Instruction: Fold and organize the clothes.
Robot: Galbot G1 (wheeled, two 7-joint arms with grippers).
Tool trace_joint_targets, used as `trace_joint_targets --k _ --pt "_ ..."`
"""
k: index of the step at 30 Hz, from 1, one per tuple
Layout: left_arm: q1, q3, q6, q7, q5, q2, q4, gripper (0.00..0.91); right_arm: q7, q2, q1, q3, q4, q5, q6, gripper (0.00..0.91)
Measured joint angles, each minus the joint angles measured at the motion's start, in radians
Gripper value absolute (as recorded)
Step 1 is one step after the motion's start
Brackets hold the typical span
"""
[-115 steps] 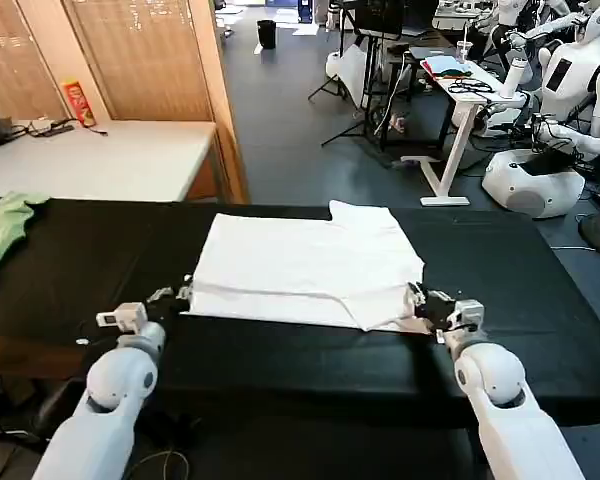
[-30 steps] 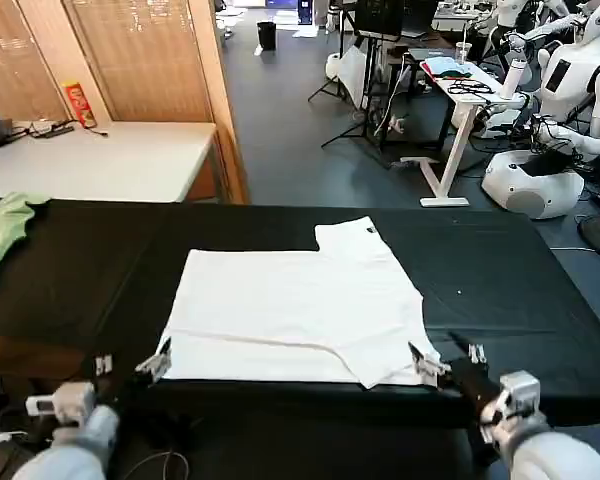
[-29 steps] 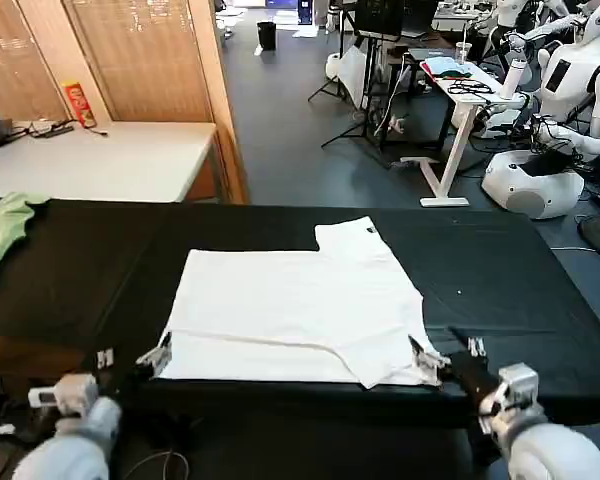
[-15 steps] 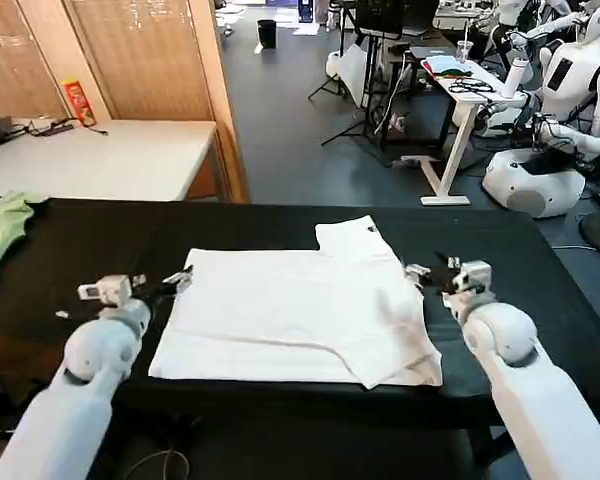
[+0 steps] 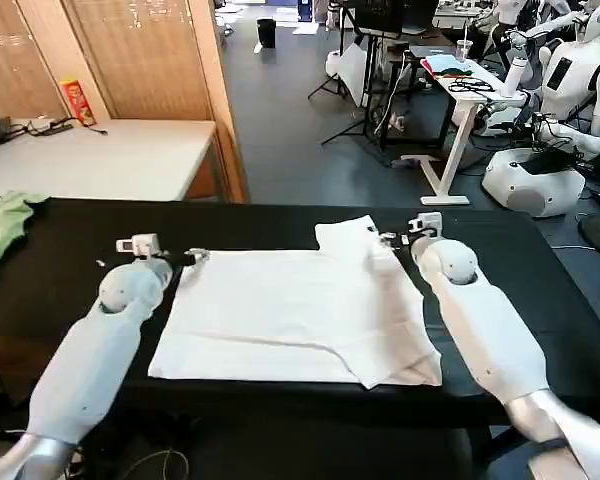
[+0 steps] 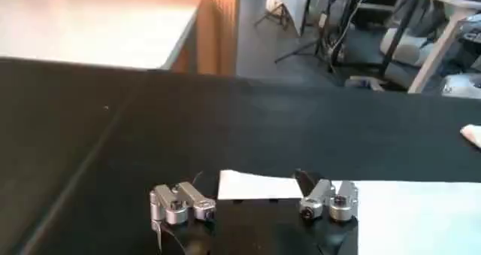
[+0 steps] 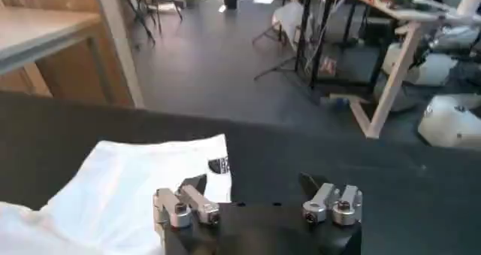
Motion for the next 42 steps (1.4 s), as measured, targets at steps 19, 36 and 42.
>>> trace_joint_targets --k 19,36,42 --pt "-0.070 0.013 0.024 0.045 0.050 -0.028 0.139 0.078 -0.029 0.084 0.042 -0.004 -0.145 -0.035 0.024 0.410" --pt "-0.062 0.008 0.019 0.068 0.078 -0.017 0.111 0.000 -0.081 0.045 -0.022 0.025 -0.042 -0.072 0.143 0.059" --pt "-0.026 -0.016 0.016 0.064 0.067 0.010 0.052 0.000 -0.084 -0.035 -0.104 0.052 0.149 -0.050 0.132 0.059"
